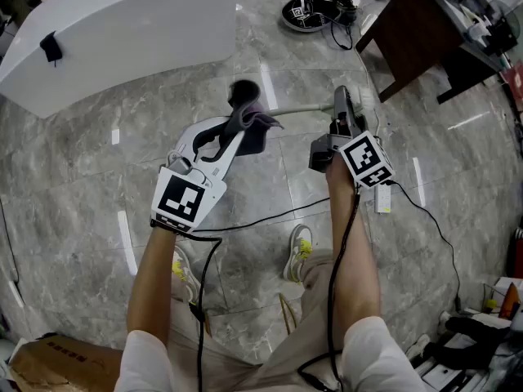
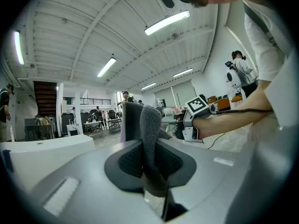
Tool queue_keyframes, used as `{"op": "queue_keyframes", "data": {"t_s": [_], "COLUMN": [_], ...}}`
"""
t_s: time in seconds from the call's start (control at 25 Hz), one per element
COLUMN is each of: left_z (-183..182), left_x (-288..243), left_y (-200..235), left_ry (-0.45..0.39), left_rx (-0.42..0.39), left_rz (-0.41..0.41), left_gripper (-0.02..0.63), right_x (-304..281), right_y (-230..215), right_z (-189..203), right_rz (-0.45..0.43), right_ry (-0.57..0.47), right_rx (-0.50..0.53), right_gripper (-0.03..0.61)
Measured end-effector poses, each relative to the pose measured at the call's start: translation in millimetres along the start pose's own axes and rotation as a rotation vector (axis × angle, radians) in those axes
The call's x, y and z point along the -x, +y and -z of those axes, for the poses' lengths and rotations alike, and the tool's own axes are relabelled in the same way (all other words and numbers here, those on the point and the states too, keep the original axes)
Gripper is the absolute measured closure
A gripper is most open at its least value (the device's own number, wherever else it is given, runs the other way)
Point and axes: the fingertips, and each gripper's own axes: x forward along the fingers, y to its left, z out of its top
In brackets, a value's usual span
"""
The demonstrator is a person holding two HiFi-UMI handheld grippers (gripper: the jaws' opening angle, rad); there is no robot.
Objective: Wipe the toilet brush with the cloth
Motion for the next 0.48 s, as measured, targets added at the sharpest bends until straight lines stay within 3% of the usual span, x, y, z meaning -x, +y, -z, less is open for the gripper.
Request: {"op": "queue_keyframes", "data": {"t_s": [0.16, 0.36, 0.48], "left_z": [7.7, 26.4, 36.8], "left_x": [-2.3, -3.6, -10.4], "left_y": [3.4, 11.5, 3.5], "left_ry": [0.008, -0.015, 0.002], "left_rx": [-0.008, -0.024, -0.032], "left_rz": [-0.012, -0.086, -0.076], "left_gripper": [0.566, 0.565, 0.563], "right_x": [-2.0, -2.4, -4.5], "right_y": [2.0, 10.0, 23.2], "right_z": [4.3, 9.7, 20.9], "right_rz": [-0.009, -0.028, -0.047], "right_ry": [0.002, 0.017, 0.026], "right_rx": [-0.006, 0.011, 0.036], "right_gripper": [0.439, 0.439, 0.439]}}
